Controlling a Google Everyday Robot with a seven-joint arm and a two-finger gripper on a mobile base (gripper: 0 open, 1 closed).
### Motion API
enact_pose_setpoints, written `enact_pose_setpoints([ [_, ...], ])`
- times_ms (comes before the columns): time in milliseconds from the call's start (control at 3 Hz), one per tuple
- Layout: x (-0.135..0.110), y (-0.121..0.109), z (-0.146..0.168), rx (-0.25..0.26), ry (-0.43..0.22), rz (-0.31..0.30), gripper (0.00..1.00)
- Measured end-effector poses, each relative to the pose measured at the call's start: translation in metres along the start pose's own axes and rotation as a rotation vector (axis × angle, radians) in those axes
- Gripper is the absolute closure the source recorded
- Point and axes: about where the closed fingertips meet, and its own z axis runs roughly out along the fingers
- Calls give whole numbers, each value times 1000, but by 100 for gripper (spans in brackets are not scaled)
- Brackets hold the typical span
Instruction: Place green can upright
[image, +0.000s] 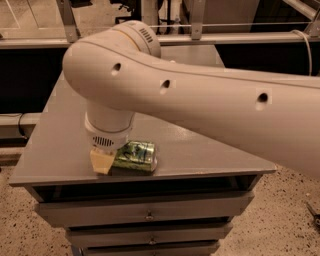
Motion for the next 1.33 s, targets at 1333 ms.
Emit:
enact_pose_setpoints([
  [1333,-84,-74,-118,-122,-739,-42,100],
])
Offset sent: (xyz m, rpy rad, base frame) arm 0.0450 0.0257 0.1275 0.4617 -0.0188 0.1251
